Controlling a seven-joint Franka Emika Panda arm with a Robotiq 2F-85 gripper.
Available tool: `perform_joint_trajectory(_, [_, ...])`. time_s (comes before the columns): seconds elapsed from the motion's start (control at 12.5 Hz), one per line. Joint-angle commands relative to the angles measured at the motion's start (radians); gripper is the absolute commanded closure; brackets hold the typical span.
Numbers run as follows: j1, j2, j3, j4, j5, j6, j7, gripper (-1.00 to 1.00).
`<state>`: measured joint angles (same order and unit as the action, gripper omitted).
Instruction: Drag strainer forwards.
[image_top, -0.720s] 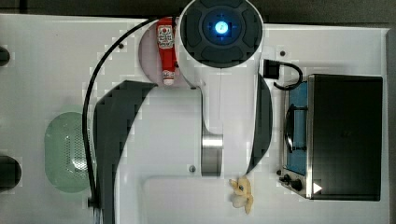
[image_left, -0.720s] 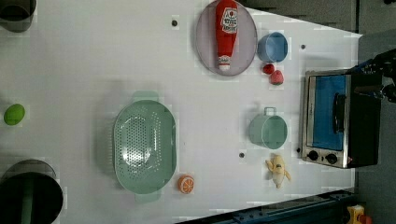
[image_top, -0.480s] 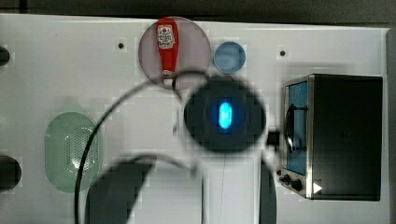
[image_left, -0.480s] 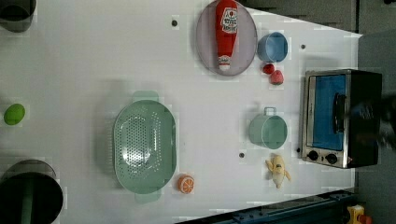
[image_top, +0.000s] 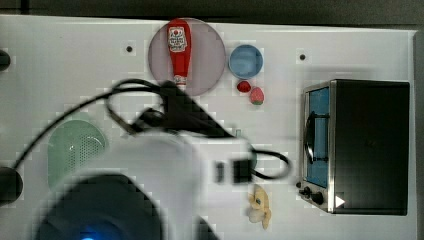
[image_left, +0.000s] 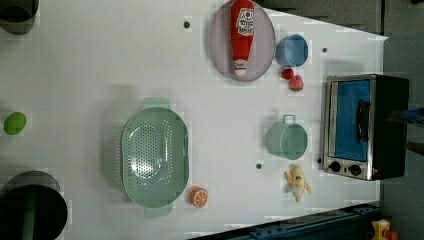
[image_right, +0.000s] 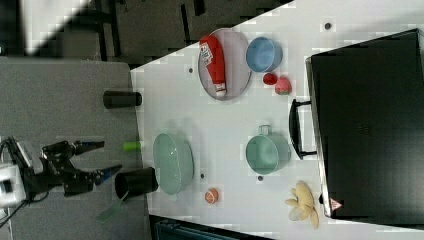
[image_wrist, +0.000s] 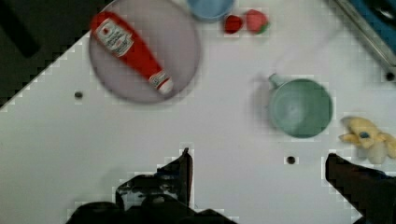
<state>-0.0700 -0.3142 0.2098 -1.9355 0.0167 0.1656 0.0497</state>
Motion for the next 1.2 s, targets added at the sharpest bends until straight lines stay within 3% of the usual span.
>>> perform_joint_trajectory(0.08, [0.039, 0.157, 0.141, -0.053, 0.016, 0.028, 0.118, -1.0])
perform_joint_trajectory(0.64, [0.073, 0.433, 0.399, -0.056, 0.012, 0.293, 0.726, -1.0])
perform_joint_trajectory(0.88, [0.114, 0.559, 0.414, -0.062, -0.015, 0.422, 0.988, -1.0])
perform_joint_trajectory(1.2, [0.159, 0.721, 0.402, -0.062, -0.121, 0.576, 1.225, -1.0])
